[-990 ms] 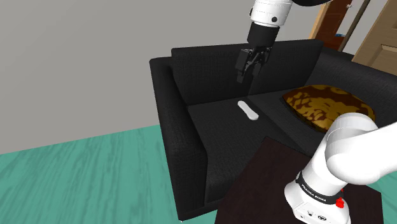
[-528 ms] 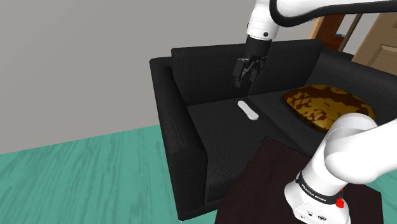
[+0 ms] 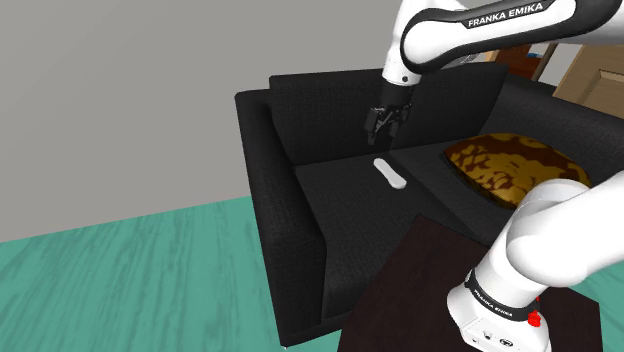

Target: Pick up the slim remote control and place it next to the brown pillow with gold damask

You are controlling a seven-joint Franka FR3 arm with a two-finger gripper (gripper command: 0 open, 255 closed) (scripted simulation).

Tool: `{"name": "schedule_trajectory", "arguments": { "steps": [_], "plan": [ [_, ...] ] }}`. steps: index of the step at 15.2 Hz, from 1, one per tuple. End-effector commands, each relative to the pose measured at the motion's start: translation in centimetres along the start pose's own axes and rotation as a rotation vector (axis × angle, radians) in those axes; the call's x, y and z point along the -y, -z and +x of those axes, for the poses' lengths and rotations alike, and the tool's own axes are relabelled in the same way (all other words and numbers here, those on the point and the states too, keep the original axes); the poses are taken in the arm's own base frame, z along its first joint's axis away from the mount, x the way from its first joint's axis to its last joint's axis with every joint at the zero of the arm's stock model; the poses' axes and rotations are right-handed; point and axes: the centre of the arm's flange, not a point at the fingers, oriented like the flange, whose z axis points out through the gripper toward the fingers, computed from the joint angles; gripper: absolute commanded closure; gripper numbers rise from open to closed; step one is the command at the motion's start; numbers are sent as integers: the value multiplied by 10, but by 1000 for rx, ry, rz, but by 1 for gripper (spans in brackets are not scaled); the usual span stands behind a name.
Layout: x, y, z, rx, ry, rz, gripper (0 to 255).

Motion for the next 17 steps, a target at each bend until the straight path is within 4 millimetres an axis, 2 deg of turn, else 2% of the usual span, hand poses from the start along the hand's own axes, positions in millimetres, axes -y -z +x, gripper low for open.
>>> {"name": "schedule_trajectory", "arguments": {
  "steps": [1,17],
  "plan": [
    [-20,-17,11,2,-15,-3,0],
    [-166,-150,85,27,-133,-20,0]
  ]
}}
